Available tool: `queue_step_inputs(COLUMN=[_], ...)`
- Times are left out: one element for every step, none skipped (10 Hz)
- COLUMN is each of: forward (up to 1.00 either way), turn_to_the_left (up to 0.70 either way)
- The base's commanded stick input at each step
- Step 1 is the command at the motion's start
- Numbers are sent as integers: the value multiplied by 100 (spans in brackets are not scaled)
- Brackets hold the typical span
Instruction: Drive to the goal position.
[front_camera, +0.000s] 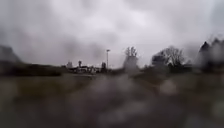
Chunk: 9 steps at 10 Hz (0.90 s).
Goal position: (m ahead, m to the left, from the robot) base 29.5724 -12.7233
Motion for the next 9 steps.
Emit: queue_step_inputs(forward=[100,100,100,100,100,100,100,100,100], turn_to_the_left=[0,0,0,0,0,0,0,0,0])
